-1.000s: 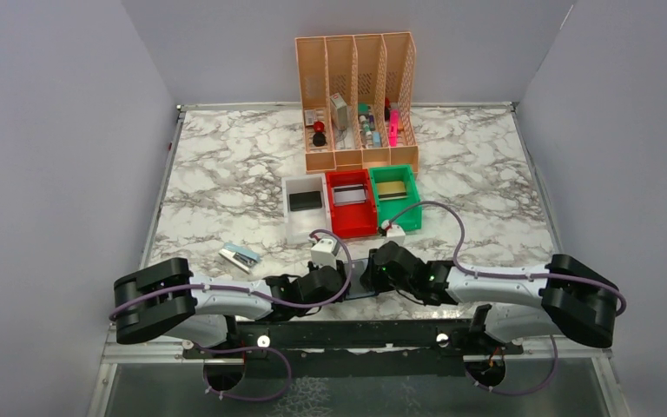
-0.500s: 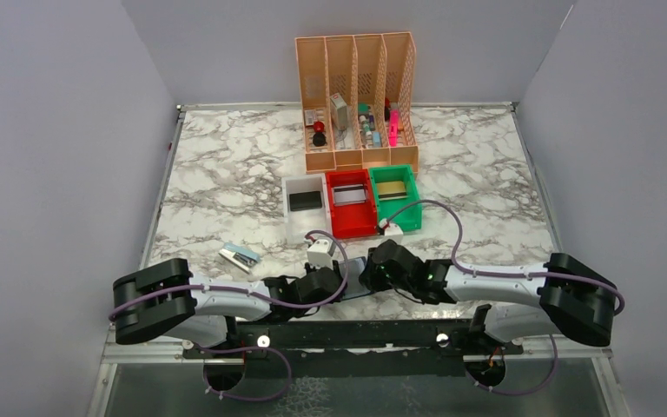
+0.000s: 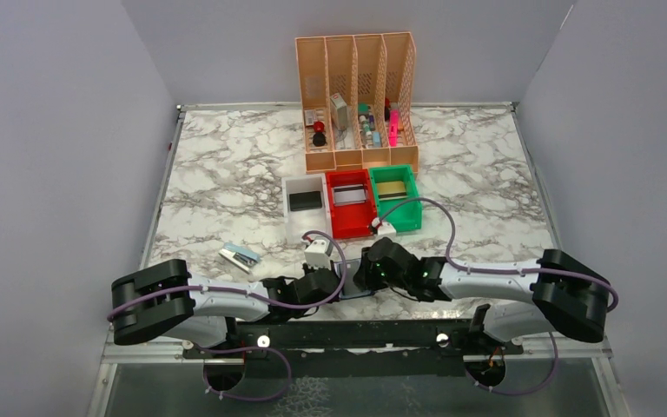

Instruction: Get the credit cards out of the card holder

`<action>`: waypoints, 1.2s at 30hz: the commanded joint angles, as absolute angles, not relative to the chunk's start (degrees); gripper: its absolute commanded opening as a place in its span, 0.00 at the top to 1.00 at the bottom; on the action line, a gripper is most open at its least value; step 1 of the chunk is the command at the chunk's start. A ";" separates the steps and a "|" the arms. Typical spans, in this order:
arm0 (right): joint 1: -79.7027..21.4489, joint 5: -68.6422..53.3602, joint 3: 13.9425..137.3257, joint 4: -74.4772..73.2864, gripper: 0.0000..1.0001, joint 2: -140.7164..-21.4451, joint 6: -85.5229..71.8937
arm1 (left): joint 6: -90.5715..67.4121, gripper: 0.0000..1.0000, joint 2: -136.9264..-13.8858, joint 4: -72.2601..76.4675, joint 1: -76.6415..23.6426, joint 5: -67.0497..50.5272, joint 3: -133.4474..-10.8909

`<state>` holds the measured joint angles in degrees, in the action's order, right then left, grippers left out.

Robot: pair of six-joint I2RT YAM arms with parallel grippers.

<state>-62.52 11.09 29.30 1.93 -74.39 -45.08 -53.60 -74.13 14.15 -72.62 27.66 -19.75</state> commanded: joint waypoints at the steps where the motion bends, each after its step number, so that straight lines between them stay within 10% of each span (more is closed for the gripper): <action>1: -62.37 12.06 31.90 2.14 0.75 -78.67 -44.24 | -53.17 0.95 -74.42 11.30 -72.77 29.09 -17.92; 36: -62.40 17.01 30.20 -1.98 0.67 -78.76 -49.09 | -54.49 0.75 -76.15 3.91 -72.80 31.40 -19.48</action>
